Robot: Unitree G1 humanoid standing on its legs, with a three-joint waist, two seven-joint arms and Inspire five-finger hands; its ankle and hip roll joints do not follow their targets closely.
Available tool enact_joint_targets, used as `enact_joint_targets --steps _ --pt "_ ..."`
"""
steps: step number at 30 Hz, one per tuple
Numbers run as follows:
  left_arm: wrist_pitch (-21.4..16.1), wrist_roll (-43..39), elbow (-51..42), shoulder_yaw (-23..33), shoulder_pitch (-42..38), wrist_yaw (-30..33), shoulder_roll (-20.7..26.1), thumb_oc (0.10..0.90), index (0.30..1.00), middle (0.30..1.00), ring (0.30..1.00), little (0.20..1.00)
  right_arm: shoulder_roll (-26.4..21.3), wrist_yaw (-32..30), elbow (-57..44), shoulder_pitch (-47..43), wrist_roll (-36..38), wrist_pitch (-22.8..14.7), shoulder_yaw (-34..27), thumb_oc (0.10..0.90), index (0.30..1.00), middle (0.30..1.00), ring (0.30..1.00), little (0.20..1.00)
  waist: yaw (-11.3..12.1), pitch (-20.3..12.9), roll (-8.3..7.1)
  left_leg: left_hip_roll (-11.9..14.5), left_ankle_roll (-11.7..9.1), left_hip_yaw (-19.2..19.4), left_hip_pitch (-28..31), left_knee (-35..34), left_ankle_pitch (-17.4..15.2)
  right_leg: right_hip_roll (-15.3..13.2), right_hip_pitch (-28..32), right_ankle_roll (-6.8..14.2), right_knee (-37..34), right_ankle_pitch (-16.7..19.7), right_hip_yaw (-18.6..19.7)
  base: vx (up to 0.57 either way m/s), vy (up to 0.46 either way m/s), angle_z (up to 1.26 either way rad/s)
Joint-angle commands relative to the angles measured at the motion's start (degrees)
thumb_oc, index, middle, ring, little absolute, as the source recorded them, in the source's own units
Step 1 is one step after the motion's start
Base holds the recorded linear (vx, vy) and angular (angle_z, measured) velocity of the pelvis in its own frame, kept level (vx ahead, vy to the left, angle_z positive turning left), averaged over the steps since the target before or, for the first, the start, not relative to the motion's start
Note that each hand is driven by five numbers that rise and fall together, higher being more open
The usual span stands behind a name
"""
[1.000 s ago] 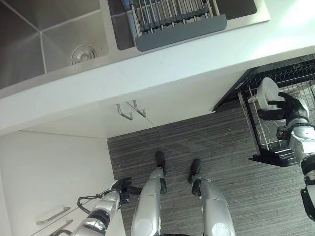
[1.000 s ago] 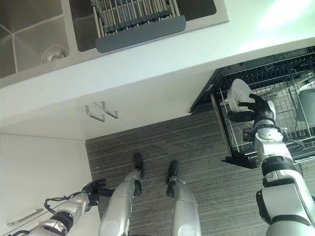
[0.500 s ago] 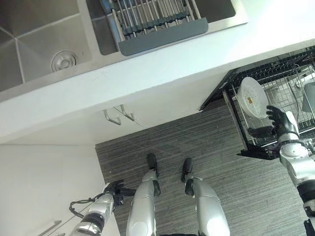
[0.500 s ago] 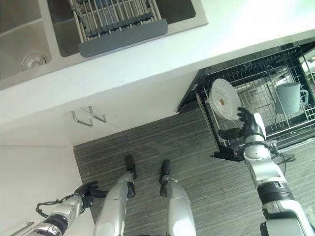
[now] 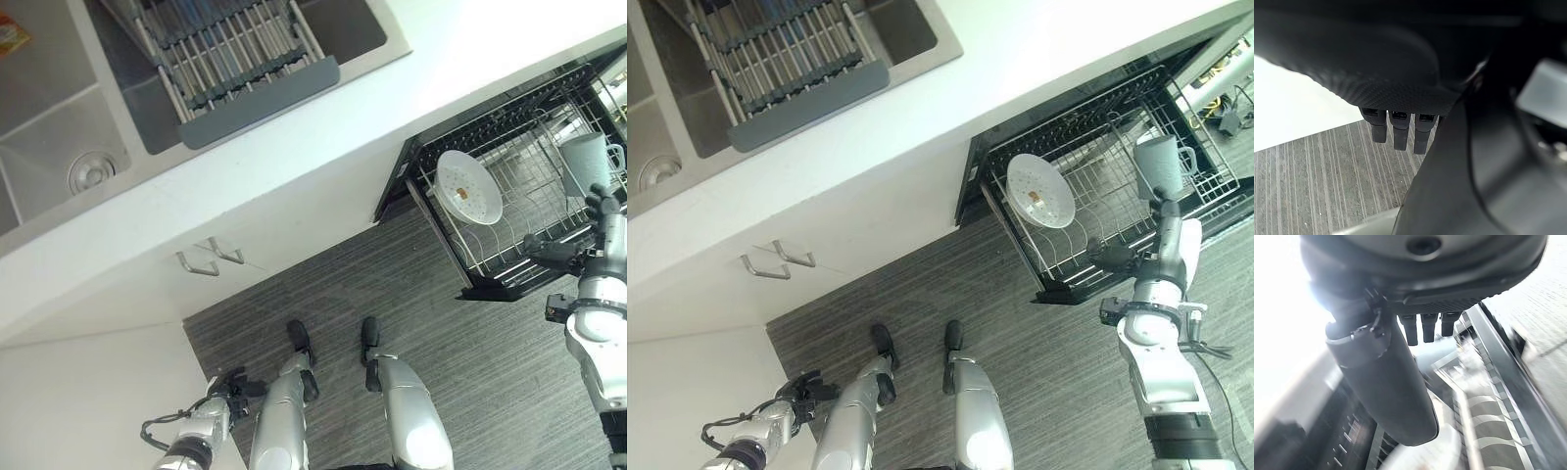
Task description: Place the dishes in the dishwasher.
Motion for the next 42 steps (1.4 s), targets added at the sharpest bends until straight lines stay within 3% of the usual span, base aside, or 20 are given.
enact_joint_targets --steps 1,3,4,6,8,10,11,16,17,18,20,23,25,35,42 --pt "-1.14 -1.64 1.82 0.03 4.67 -0.75 -1.2 0.8 0.9 0.9 0.9 0.9 -3.5 -6.52 -7.37 -2.03 -2.61 -12.53 -8.07 0.8 0.9 0.9 0.9 0.9 -1.41 -3.61 -0.53 2.16 -1.88 -0.17 0.71 10.58 -16.12 0.44 1.4 4.82 1.56 -7.72 4.67 0.04 0.064 -0.05" --pt "-1.82 -1.68 2.62 0.22 5.41 -1.25 -1.51 0.8 0.9 0.9 0.9 0.9 -2.64 -9.0 -9.26 -1.19 -3.9 -16.32 -9.72 0.8 0.9 0.9 0.9 0.9 -1.88 -4.23 -0.43 2.28 -1.95 0.26 1.58 10.58 -16.56 0.3 1.95 4.89 1.56 -7.99 5.09 0.06 0.085 -0.12" --pt "-2.43 -1.58 3.37 0.47 6.41 -2.18 -1.75 0.8 0.9 0.9 0.9 0.9 -2.24 -10.78 -11.55 -0.5 -5.51 -20.86 -11.52 0.8 0.9 0.9 0.9 0.9 -2.3 -5.1 -0.17 2.24 -2.0 0.68 2.56 10.58 -16.99 0.18 2.69 4.95 1.56 -8.3 5.51 0.11 0.122 -0.22" --pt "-3.64 -0.45 4.89 0.69 8.15 -3.46 -2.29 0.8 0.9 0.9 0.9 0.9 -1.34 -19.03 -14.79 0.75 -10.7 -26.68 -14.51 0.8 0.9 0.9 0.9 0.9 -2.84 -7.23 0.02 2.22 -2.16 1.19 4.36 10.58 -17.77 -0.04 4.24 5.14 1.56 -8.9 6.19 0.13 0.107 -0.11" --pt "-4.49 -0.09 5.74 0.63 9.06 -3.8 -2.71 0.8 0.9 0.9 0.9 0.9 -0.61 -24.47 -15.4 1.57 -13.23 -28.36 -16.05 0.8 0.9 0.9 0.9 0.9 -3.12 -8.23 0.07 2.25 -2.21 1.31 5.03 10.58 -18.02 -0.09 4.82 5.16 1.56 -9.09 6.39 0.09 0.047 0.03" --pt "-5.84 1.11 7.33 0.67 10.62 -4.58 -3.28 0.8 0.9 0.9 0.9 0.9 1.16 -36.28 -14.2 4.4 -18.84 -28.81 -19.42 0.8 0.9 0.9 0.9 0.9 -3.64 -10.44 0.07 2.23 -2.32 1.46 6.29 10.58 -18.4 -0.23 6.02 5.24 1.56 -9.49 6.71 0.13 0.044 0.03" --pt "-5.96 1.46 7.59 0.88 10.99 -4.74 -3.42 0.8 0.9 0.9 0.9 0.9 1.69 -38.68 -13.35 5.45 -18.97 -28.58 -20.55 0.8 0.9 0.9 0.9 0.9 -3.88 -10.96 0.06 2.22 -2.36 1.52 6.62 10.58 -18.47 -0.29 6.34 5.24 1.56 -9.58 6.76 0.13 0.035 0.02" --pt "-4.97 1.99 8.36 2.13 12.76 -6.16 -3.19 0.8 0.9 0.9 0.9 0.9 5.94 -45.65 -3.34 10.65 -10.98 -32.65 -24.88 0.8 0.9 0.9 0.9 0.9 -4.72 -13.24 0.15 2.37 -2.63 1.85 7.87 10.58 -18.25 -0.65 7.6 5.12 1.56 -9.6 6.83 0.09 0.025 -0.06" --pt "-4.02 2.72 8.59 2.65 13.33 -7.43 -2.9 0.8 0.9 0.9 0.9 0.9 8.48 -45.73 5.28 12.88 -11.4 -34.5 -25.41 0.8 0.9 0.9 0.9 0.9 -4.91 -13.89 0.45 2.29 -2.71 1.89 8.84 10.58 -18.38 -1.1 8.8 4.99 1.56 -10.06 6.49 0.12 0.046 -0.05" --pt "-3.96 2.74 8.61 2.69 13.36 -7.54 -2.87 0.8 0.9 0.9 0.9 0.9 8.59 -45.41 6.02 12.91 -10.9 -34.23 -25.33 0.8 0.9 0.9 0.9 0.9 -4.9 -13.98 0.52 2.38 -2.7 1.91 8.66 10.58 -18.07 -1.07 8.64 4.87 1.56 -9.79 6.43 0.13 0.073 -0.01" --pt "-3.87 1.87 9.71 2.1 13.16 -8.77 -2.48 0.8 0.9 0.9 0.9 0.9 9.13 -43.71 14.88 12.54 -4.41 -34.99 -25.0 0.8 0.9 0.9 0.9 0.9 -4.66 -14.34 1.15 2.42 -2.82 2.15 9.36 10.58 -18.26 -1.54 9.43 4.83 1.56 -10.35 5.8 0.05 0.059 -0.01" --pt "-3.95 0.0 11.23 0.41 11.49 -9.76 -1.87 0.8 0.9 0.9 0.9 0.9 10.15 -40.62 30.03 11.15 5.92 -39.76 -24.75 0.8 0.9 0.9 0.9 0.9 -3.92 -14.23 2.17 2.63 -3.15 1.83 9.19 10.58 -17.58 -1.33 9.7 4.22 1.56 -10.2 5.08 0.0 0.041 -0.06" --pt "-3.49 -0.93 11.33 -0.25 10.72 -9.89 -1.79 0.8 0.9 0.9 0.9 0.9 10.18 -38.26 34.72 10.81 7.95 -39.83 -24.29 0.8 0.9 0.9 0.9 0.9 -3.5 -14.08 2.59 2.6 -3.22 1.59 9.09 10.58 -17.36 -1.34 9.94 3.92 1.56 -10.28 4.5 0.01 0.033 0.05" --pt "-1.58 -5.51 9.33 -2.05 7.09 -7.77 -2.13 0.8 0.9 0.9 0.9 0.9 6.84 -26.82 50.43 5.51 9.61 -34.4 -13.25 0.8 0.9 0.9 0.9 0.9 -0.43 -11.89 3.83 1.83 -2.97 -0.15 8.16 10.58 -16.23 -1.23 11.25 2.51 1.57 -10.86 0.44 0.0 0.019 0.14" --pt "0.15 -6.66 5.13 -3.01 4.49 -4.94 -1.91 0.8 0.9 0.9 0.9 0.9 1.68 -19.7 50.9 -1.37 -0.78 -27.49 -1.63 0.8 0.9 0.9 0.9 0.9 2.35 -9.15 3.92 0.79 -2.36 -1.72 5.2 10.58 -15.46 -1.46 7.92 2.16 4.57 -11.85 -0.86 -0.06 -0.02 0.11"
